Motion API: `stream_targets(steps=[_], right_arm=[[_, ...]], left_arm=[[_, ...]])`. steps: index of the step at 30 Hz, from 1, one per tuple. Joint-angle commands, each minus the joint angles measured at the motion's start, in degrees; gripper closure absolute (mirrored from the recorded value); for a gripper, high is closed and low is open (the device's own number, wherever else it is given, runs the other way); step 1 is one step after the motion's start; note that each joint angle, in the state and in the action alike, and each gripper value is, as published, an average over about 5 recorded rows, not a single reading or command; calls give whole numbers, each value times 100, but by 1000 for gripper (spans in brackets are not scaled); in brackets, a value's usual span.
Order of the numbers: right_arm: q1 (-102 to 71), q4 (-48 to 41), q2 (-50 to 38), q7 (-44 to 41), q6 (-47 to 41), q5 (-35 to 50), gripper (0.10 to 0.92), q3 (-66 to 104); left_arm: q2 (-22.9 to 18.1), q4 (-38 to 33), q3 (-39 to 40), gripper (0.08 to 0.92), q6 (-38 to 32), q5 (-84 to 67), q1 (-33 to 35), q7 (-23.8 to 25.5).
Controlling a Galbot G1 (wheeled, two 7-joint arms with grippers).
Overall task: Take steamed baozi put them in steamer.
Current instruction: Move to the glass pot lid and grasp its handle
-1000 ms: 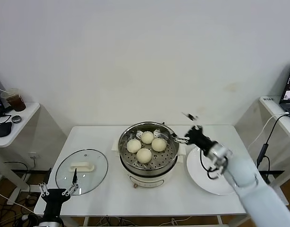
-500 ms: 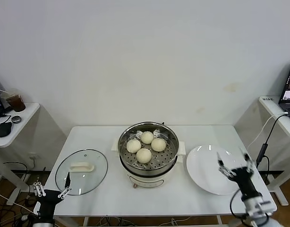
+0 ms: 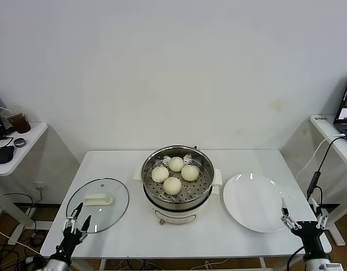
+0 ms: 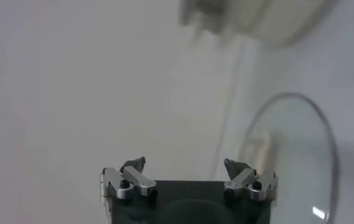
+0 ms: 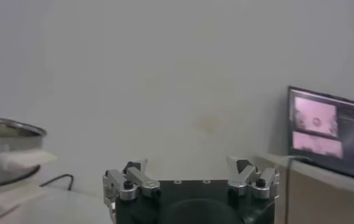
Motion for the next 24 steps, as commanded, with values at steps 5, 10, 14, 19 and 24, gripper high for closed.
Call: stream_targets(steps=[5, 10, 14, 19, 24], right_arm=[[-197, -86, 248, 70, -23, -56, 203, 160], [-194, -67, 268, 59, -61, -68, 203, 104], [-187, -66, 273, 52, -79, -69, 203, 105], [-177, -105, 279, 41, -85, -80, 203, 107], [-149, -151, 290, 23, -93, -104, 203, 91]], left_arm=[[324, 1403, 481, 177, -68, 1540, -1628, 22], [301, 1704, 565, 177, -55, 1579, -1935, 19], [310, 1888, 600, 177, -15, 1594, -2136, 52], [347, 2128, 629, 177, 1, 1577, -2328, 75], [354, 2300, 671, 177, -2, 1518, -2436, 160]])
